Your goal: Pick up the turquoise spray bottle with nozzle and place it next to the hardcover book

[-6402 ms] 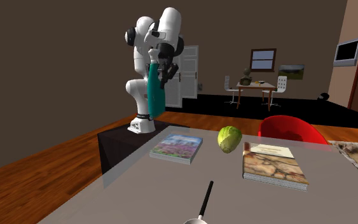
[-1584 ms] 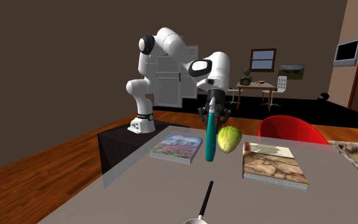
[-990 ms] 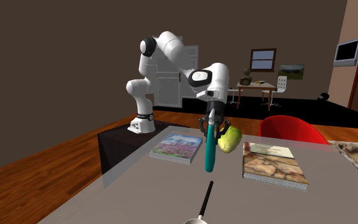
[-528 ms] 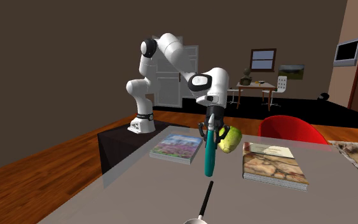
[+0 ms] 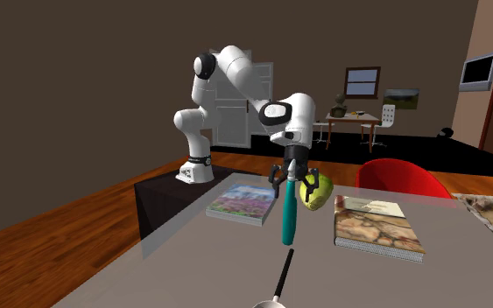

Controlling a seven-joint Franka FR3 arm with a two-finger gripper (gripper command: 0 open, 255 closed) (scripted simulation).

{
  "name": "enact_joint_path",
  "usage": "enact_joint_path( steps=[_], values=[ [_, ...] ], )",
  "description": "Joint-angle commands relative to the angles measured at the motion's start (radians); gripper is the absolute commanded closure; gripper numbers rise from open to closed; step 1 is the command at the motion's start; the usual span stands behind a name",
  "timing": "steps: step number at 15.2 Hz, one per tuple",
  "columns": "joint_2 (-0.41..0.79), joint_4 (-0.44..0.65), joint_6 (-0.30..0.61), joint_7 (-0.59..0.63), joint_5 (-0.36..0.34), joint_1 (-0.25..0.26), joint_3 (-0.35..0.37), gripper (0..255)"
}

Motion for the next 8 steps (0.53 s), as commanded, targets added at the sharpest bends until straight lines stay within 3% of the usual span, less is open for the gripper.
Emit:
enact_joint_path(
  steps=[1, 5, 8],
  values=[
    [0.000, 0.000, 0.000, 0.000, 0.000, 0.000, 0.000, 0],
    [-0.100, -0.037, -0.071, -0.019, 0.035, 0.016, 0.027, 0],
    [-0.100, -0.037, -0.071, -0.019, 0.035, 0.016, 0.027, 0]
  ],
)
